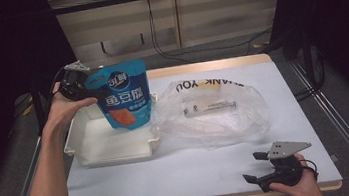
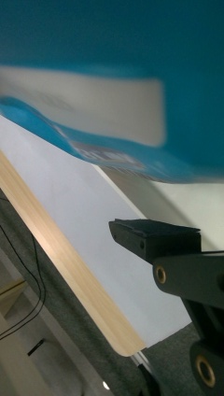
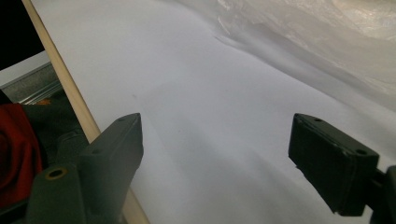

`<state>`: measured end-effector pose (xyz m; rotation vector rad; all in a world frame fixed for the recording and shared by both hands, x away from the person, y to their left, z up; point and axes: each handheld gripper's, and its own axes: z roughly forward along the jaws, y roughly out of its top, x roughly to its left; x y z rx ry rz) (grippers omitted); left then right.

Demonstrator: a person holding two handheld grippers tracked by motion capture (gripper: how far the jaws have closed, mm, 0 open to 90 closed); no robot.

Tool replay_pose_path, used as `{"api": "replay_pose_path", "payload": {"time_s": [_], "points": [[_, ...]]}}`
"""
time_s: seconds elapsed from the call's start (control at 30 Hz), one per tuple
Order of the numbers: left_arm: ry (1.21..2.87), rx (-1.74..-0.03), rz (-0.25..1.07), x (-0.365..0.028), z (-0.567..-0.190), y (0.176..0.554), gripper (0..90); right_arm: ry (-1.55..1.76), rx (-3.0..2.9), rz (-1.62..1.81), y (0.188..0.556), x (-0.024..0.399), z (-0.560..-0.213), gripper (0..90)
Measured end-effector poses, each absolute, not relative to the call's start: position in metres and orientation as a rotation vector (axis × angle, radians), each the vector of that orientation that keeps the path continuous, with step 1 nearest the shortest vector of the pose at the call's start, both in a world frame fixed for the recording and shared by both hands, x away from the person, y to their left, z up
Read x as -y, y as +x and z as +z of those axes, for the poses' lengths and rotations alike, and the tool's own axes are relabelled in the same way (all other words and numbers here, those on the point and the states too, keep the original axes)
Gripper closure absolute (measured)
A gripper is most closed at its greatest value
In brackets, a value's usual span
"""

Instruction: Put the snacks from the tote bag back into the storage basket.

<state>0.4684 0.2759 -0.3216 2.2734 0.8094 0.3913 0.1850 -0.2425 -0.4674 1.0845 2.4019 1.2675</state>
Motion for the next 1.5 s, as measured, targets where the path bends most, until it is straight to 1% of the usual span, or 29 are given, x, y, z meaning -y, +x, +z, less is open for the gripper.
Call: {"api": "replay_pose_path", "payload": {"time_s": [0.03,0.07,0.13,0.17,0.2,0.23,0.33,0.4,0.43,0.6,0.63,0.67,0.7,0.73,0.87,1.07,1.17,1.27,1.43,1.47,1.5], "points": [[2.283,-0.804,0.378,-0.277,-0.323,0.468,47.7,1.087,-2.403,1.265,0.185,0.242,-0.467,17.7],[2.279,-0.806,0.373,-0.279,-0.323,0.468,50.9,1.086,-2.404,1.264,0.185,0.242,-0.468,17.7],[2.274,-0.787,0.358,-0.279,-0.324,0.467,60.7,1.085,-2.404,1.263,0.185,0.242,-0.468,17.7],[2.260,-0.783,0.356,-0.279,-0.324,0.466,60.7,1.086,-2.404,1.263,0.185,0.242,-0.468,17.7],[2.261,-0.767,0.354,-0.280,-0.325,0.465,67.5,1.086,-2.404,1.265,0.185,0.242,-0.467,17.7],[2.261,-0.772,0.356,-0.280,-0.326,0.465,69.4,1.084,-2.401,1.265,0.185,0.243,-0.467,17.7],[2.261,-0.770,0.338,-0.281,-0.329,0.465,69.8,1.086,-2.400,1.266,0.185,0.243,-0.467,17.7],[2.246,-0.772,0.341,-0.280,-0.330,0.464,73.0,1.084,-2.402,1.266,0.185,0.243,-0.467,17.7],[2.253,-0.763,0.341,-0.281,-0.330,0.464,73.0,1.085,-2.403,1.266,0.185,0.243,-0.467,17.7],[2.258,-0.754,0.365,-0.278,-0.331,0.463,78.7,1.082,-2.406,1.262,0.185,0.242,-0.468,17.7],[2.264,-0.751,0.369,-0.277,-0.330,0.463,78.7,1.082,-2.406,1.262,0.185,0.242,-0.468,17.7],[2.255,-0.755,0.409,-0.274,-0.331,0.464,78.7,1.085,-2.406,1.263,0.185,0.241,-0.468,17.7],[2.255,-0.755,0.409,-0.274,-0.331,0.464,78.6,1.087,-2.406,1.264,0.185,0.241,-0.468,17.7],[2.254,-0.758,0.446,-0.272,-0.332,0.466,77.3,1.084,-2.405,1.264,0.186,0.241,-0.468,17.7],[2.270,-0.768,0.468,-0.271,-0.332,0.471,70.8,1.085,-2.409,1.266,0.186,0.241,-0.468,17.7],[2.260,-0.776,0.463,-0.269,-0.333,0.473,72.0,1.087,-2.406,1.267,0.186,0.242,-0.468,17.7],[2.252,-0.784,0.437,-0.271,-0.332,0.472,66.1,1.082,-2.410,1.269,0.186,0.242,-0.468,17.7],[2.247,-0.781,0.435,-0.270,-0.332,0.469,64.3,1.083,-2.405,1.271,0.187,0.243,-0.468,17.7],[2.228,-0.773,0.446,-0.270,-0.330,0.467,55.1,1.094,-2.407,1.270,0.187,0.243,-0.469,17.7],[2.217,-0.790,0.443,-0.270,-0.330,0.467,55.1,1.094,-2.407,1.270,0.187,0.243,-0.469,17.7],[2.212,-0.802,0.453,-0.270,-0.330,0.468,48.9,1.093,-2.405,1.271,0.188,0.244,-0.469,17.7]]}}
